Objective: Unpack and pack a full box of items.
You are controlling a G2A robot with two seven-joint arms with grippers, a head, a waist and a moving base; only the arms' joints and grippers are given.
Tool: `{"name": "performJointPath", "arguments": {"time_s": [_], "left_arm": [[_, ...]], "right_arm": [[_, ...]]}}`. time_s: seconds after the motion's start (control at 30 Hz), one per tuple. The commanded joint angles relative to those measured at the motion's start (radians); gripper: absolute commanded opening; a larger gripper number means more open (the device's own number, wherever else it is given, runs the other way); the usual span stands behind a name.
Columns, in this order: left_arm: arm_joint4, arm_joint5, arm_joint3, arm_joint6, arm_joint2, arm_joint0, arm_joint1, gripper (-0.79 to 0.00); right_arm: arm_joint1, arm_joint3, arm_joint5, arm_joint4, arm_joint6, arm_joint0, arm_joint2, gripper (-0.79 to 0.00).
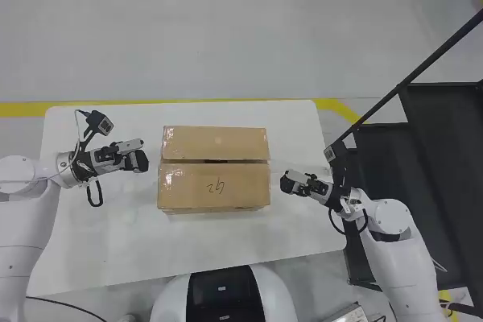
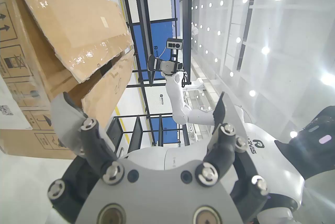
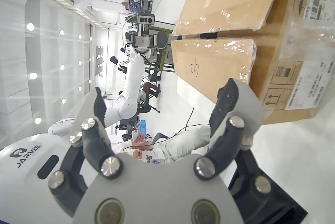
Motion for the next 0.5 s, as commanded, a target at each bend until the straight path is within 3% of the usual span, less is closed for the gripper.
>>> {"name": "performJointPath", "arguments": {"time_s": [0.0,0.47], "left_arm": [[0.000,0.000,0.000,0.000,0.000,0.000,0.000,0.000],[0.043,0.017,-0.059,0.033,-0.003,0.037,0.009,0.000]], "right_arm": [[0.000,0.010,0.017,0.001,-0.008,0.011,-0.013,0.000],[-0.001,0.250,-0.018,-0.102,-0.059,0.203,-0.148,0.000]]}}
